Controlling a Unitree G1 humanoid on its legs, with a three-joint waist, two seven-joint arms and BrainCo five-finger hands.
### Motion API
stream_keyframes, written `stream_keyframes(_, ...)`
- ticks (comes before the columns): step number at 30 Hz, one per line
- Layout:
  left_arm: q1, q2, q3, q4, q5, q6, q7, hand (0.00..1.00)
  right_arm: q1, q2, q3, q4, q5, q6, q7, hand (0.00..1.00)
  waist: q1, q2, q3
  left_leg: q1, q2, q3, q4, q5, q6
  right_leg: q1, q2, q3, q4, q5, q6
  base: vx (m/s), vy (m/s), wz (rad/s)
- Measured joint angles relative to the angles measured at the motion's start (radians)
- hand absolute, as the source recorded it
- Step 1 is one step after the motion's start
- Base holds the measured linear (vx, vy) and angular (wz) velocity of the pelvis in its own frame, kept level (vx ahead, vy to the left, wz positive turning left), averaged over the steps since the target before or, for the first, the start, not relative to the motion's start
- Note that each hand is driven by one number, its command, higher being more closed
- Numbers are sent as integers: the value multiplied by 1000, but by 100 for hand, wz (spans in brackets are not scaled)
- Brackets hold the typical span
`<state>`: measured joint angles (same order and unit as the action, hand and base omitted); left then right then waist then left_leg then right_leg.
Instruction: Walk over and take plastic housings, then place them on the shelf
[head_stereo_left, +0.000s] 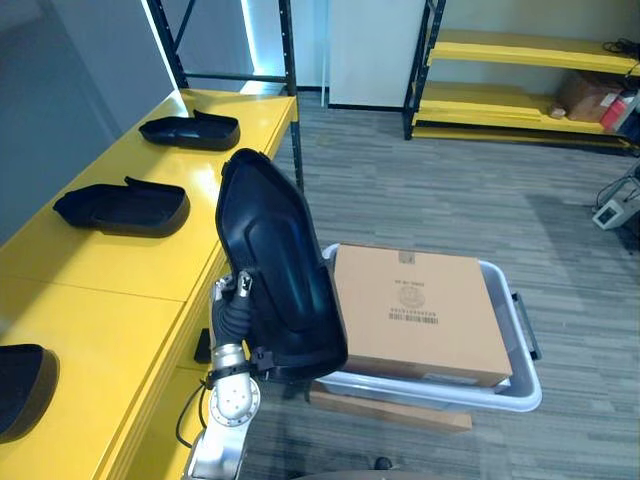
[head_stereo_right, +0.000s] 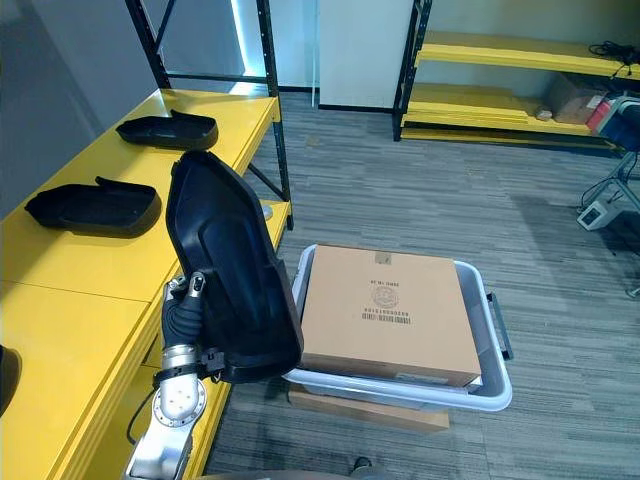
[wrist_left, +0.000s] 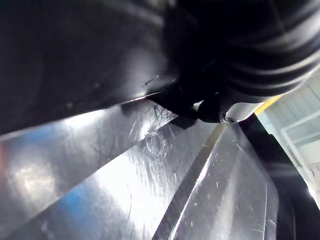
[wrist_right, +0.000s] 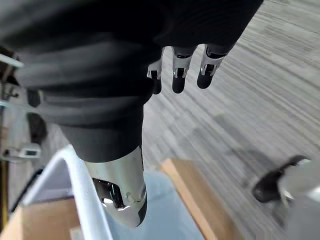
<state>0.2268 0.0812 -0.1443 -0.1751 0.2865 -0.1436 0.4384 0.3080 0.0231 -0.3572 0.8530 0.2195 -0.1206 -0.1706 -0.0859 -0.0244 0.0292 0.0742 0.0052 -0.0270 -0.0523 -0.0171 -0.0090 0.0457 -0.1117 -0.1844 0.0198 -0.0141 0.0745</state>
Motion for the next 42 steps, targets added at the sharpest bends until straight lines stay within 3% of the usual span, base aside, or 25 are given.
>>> stream_keyframes(6, -2, -8, -60, -8, -1, 0, -1, 100, -30, -9, 82, 71, -57, 11, -4, 0, 51, -37, 22, -95, -44, -196, 66, 26, -26, -1, -50, -212, 125, -102, 0, -1, -34, 125)
stream_keyframes(7, -4, -15, -60, -30, -3, 0, -1, 100, -46, -11, 102, 75, -74, 11, -5, 0, 51, -37, 32, -141, -45, -169, 68, 37, -34, 0, -69, -293, 137, -113, -3, -35, 8, 147)
stream_keyframes(8, -5, -21, -59, -45, -3, 0, -1, 100, -58, -14, 101, 74, -76, 10, -5, 0, 52, -35, 39, -158, -21, -97, 72, 4, 9, 1, -72, -327, 138, -113, -3, -72, 11, 174)
stream_keyframes(9, -9, -24, -62, -79, -7, 0, 1, 100, -84, -17, 109, 62, -77, 11, -7, 0, 60, -33, 56, -196, 44, 147, 125, -18, 29, 16, -84, -390, 139, -112, -3, -58, 16, 124)
stream_keyframes(10, -14, -26, -67, -85, -8, -1, 1, 100, -89, -23, 122, 61, -79, 11, -8, 0, 58, -29, 60, -209, 79, 245, 161, -25, 40, 27, -87, -419, 140, -112, -4, -22, 45, 147)
stream_keyframes(11, -24, -39, -86, -90, -8, -1, 1, 100, -94, -37, 140, 60, -93, 13, -9, 0, 58, -17, 62, -222, 151, 425, 240, -32, 65, 44, -95, -465, 161, -116, -1, 35, 68, 111)
stream_keyframes(12, -33, -43, -99, -90, -8, -1, 1, 100, -95, -42, 143, 55, -98, 15, -9, 0, 56, -4, 61, -217, 174, 486, 277, -33, 67, 55, -101, -484, 180, -124, 6, 57, 87, 115)
stream_keyframes(14, -65, -39, -150, -95, -8, -21, -2, 100, -96, -49, 119, 88, -108, 27, -44, 0, 42, 6, 56, -247, 131, 486, 289, -39, 71, 59, -125, -510, 220, -188, -4, -9, 153, 148)
stream_keyframes(15, -95, -33, -166, -86, -10, -40, -5, 100, -97, -44, 109, 123, -112, 19, -45, 0, -5, -40, 32, -228, 89, 548, 218, -57, 111, 79, -151, -553, 141, -165, 28, -8, 157, 163)
stream_keyframes(16, -115, -34, -177, -85, -12, -42, -4, 100, -106, -46, 106, 130, -114, 19, -43, 0, -11, -41, 39, -229, 108, 593, 282, -77, 137, 83, -159, -582, 135, -156, 40, 73, 71, 116)
stream_keyframes(17, -139, -39, -200, -82, -21, -41, -1, 100, -112, -58, 99, 133, -114, 19, -43, 0, -9, -17, 50, -204, 134, 606, 306, -83, 66, 97, -147, -593, 145, -148, 49, 109, 120, 72)
stream_keyframes(18, -179, -36, -228, -66, -30, -42, -8, 100, -123, -63, 100, 143, -115, 25, -41, 0, -20, -2, 52, -197, 98, 572, 260, -63, 48, 118, -153, -617, 134, -123, 59, 72, 132, 60)
stream_keyframes(22, -232, -40, -285, -60, -30, -43, -26, 100, -159, -59, 100, 153, -146, 34, -33, 0, -12, 12, 52, -168, 50, 544, 228, -65, 59, 138, -204, -644, 197, -99, 62, 41, 157, 43)
stream_keyframes(23, -232, -40, -291, -59, -29, -44, -33, 100, -170, -59, 102, 152, -165, 36, -27, 0, -12, 13, 51, -158, 44, 533, 219, -68, 64, 119, -235, -630, 279, -95, 54, 56, 145, 26)
stream_keyframes(26, -226, -38, -288, -43, -29, -44, -44, 100, -170, -73, 102, 142, -193, 39, -21, 0, -13, 30, 54, -109, 33, 473, 163, -69, 67, 13, -275, -443, 528, -72, -98, 101, 141, 44)
stream_keyframes(27, -227, -32, -285, -19, -29, -54, -43, 100, -153, -69, 102, 142, -195, 40, -21, 0, -32, 33, 58, -99, 30, 410, 148, -74, 74, -49, -198, -261, 571, -186, -81, 96, 28, 92)
stream_keyframes(29, -227, -32, -276, 20, -27, -56, -36, 100, -135, -65, 110, 142, -195, 45, -20, 0, -42, 28, 63, -75, 16, 343, 130, -77, 72, -110, -94, -90, 562, -264, -80, 114, 20, 111)
stream_keyframes(31, -224, -29, -275, 55, -16, -56, -27, 100, -104, -71, 130, 143, -195, 52, -21, 0, -48, 25, 65, -65, -10, 283, 124, -68, 61, -168, -15, 52, 503, -280, -62, 125, 4, 119)
stream_keyframes(32, -221, -28, -274, 58, -16, -56, -22, 100, -98, -70, 132, 142, -195, 53, -22, 0, -50, 21, 65, -64, -23, 263, 127, -68, 61, -182, -7, 80, 473, -275, -54, 152, -39, 137)
stream_keyframes(33, -210, -28, -272, 58, -8, -58, -20, 100, -77, -64, 152, 142, -194, 55, -22, 0, -42, -16, 59, -52, -67, 228, 128, -68, 58, -194, -27, 101, 384, -189, -57, 129, -58, 99)
stream_keyframes(34, -201, -37, -268, 64, -3, -58, -21, 100, -77, -61, 154, 142, -191, 55, -22, 0, -41, -11, 66, -43, -73, 216, 128, -72, 54, -183, -36, 95, 390, -192, -32, 193, -85, 88)
stream_keyframes(37, -123, -49, -248, 56, 6, -56, -28, 100, -73, -90, 170, 97, -193, 55, -22, 0, -10, 32, 50, -41, -33, 219, 118, -83, 31, -133, -7, 45, 300, -179, -41, 167, -75, 25)
stream_keyframes(42, -71, -51, -223, 43, 3, -57, -46, 100, -75, -68, 182, 53, -196, 52, -23, 0, 4, 9, 33, 5, 10, 282, 99, -73, 1, -62, 25, 13, 227, -159, -54, 167, -89, 13)
